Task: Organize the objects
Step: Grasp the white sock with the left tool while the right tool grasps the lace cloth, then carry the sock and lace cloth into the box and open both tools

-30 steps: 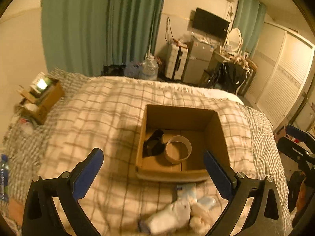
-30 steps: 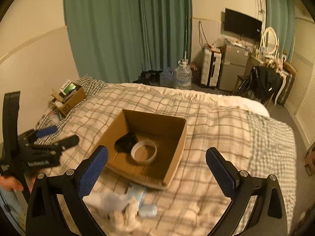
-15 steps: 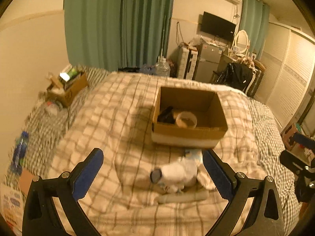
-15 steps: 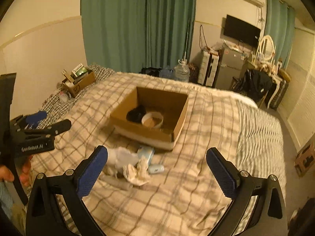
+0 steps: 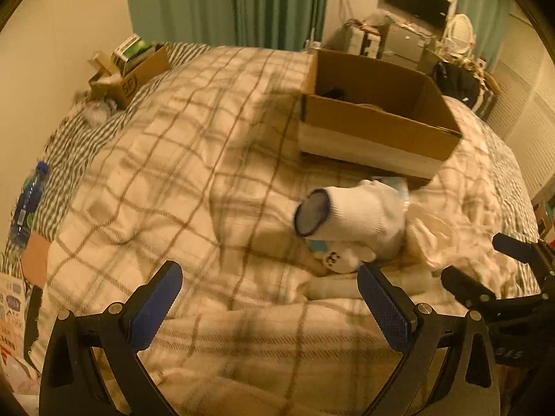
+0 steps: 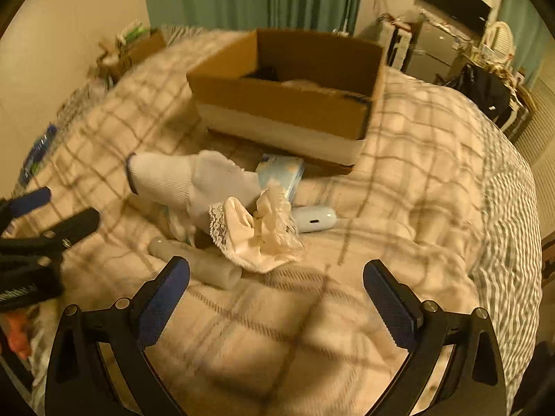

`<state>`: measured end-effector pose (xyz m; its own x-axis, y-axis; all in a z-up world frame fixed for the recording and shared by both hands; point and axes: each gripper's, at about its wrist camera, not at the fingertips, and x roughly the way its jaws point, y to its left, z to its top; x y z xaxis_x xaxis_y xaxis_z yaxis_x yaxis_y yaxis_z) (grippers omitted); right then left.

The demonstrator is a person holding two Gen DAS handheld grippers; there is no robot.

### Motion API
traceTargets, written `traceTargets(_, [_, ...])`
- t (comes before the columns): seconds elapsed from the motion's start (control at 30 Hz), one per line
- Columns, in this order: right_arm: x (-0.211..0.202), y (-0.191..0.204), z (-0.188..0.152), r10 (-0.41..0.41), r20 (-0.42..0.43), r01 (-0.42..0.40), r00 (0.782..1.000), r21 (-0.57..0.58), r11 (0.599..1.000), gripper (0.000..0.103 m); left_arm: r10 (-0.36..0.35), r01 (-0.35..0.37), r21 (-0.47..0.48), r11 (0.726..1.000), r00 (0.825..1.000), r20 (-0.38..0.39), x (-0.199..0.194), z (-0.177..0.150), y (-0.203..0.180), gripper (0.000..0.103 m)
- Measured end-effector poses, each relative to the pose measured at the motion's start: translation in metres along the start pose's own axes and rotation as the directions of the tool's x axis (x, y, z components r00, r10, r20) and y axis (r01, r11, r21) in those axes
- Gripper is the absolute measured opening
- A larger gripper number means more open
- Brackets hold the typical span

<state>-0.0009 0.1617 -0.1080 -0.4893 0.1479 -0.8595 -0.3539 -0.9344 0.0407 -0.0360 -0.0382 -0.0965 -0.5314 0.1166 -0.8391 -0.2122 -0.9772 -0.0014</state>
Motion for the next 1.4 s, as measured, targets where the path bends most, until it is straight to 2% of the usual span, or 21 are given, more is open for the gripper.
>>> traceTargets(0.1, [0.019,0.003,0.009,0.001,-0.029,-0.002,1.0,-0.026,1.0,0.1,-0.017,0.017,-0.016,1.0,1.0,-0.023,0.013,0.002,0.005,0.103])
traceTargets(0.17, [0.034,0.005,0.015,0.012,-0.057,-0.014,0.998,-0.032,0.999,0.09,-0.032,0.031,-0.013,0.999,0.999,-0.039,0.02,0.005,0.004,0.103])
traceTargets(0.23, [0.05,0.005,0.017,0.035,-0.094,-0.038,0.995,-0.026,0.999,0.071,-0.041,0.041,-0.003,0.999,0.998,-0.05,0.026,0.008,0.0,0.103])
traceTargets(0.27, [0.055,0.003,0.017,0.049,-0.107,-0.051,0.993,-0.021,0.998,0.065,-0.047,0.048,0.002,0.999,0.997,-0.056,0.029,0.01,-0.003,0.103])
traceTargets(0.33, [0.061,-0.001,0.016,0.084,-0.127,-0.085,0.988,-0.003,0.996,0.034,-0.067,0.068,0.016,0.998,0.996,-0.066,0.036,0.013,-0.009,0.103])
traceTargets(0.4, [0.052,-0.007,0.015,0.116,-0.091,-0.115,0.989,0.015,0.993,0.021,-0.078,0.08,0.032,0.996,0.994,-0.071,0.042,0.018,-0.018,0.103])
traceTargets(0.43, [0.047,-0.009,0.015,0.114,-0.077,-0.113,0.991,0.018,0.993,0.019,-0.082,0.085,0.041,0.996,0.994,-0.069,0.046,0.022,-0.024,0.103])
traceTargets(0.6, [0.026,-0.031,0.017,0.089,-0.035,-0.088,0.995,0.035,0.996,0.018,-0.135,0.139,0.085,0.987,0.989,-0.057,0.059,0.035,-0.049,0.103])
traceTargets(0.8, [0.017,-0.054,0.018,0.069,-0.025,-0.067,0.997,0.085,0.994,0.018,-0.13,0.151,0.212,0.965,0.985,-0.109,0.075,0.033,-0.084,0.101])
traceTargets(0.87, [0.015,-0.056,0.017,0.064,-0.024,-0.061,0.998,0.09,0.994,0.018,-0.154,0.175,0.236,0.956,0.983,-0.104,0.071,0.03,-0.088,0.086])
traceTargets(0.9, [0.013,-0.056,0.017,0.064,-0.02,-0.062,0.998,0.095,0.994,0.018,-0.156,0.176,0.238,0.955,0.983,-0.101,0.069,0.03,-0.087,0.08])
traceTargets(1.03, [0.001,-0.052,0.017,0.069,-0.004,-0.069,0.998,0.092,0.993,0.018,-0.166,0.183,0.244,0.952,0.982,-0.088,0.057,0.031,-0.083,0.049])
traceTargets(1.1, [-0.006,-0.047,0.017,0.071,0.004,-0.071,0.997,0.082,0.994,0.018,-0.167,0.182,0.256,0.949,0.983,-0.079,0.046,0.03,-0.081,0.04])
traceTargets(1.17, [-0.014,-0.042,0.016,0.073,0.014,-0.074,0.997,0.074,0.995,0.018,-0.165,0.176,0.26,0.949,0.984,-0.063,0.036,0.029,-0.079,0.025])
traceTargets(1.4, [-0.051,-0.025,0.014,0.075,0.065,-0.077,0.995,0.036,0.996,0.018,-0.188,0.18,0.239,0.954,0.982,0.009,-0.014,0.031,-0.066,0.022])
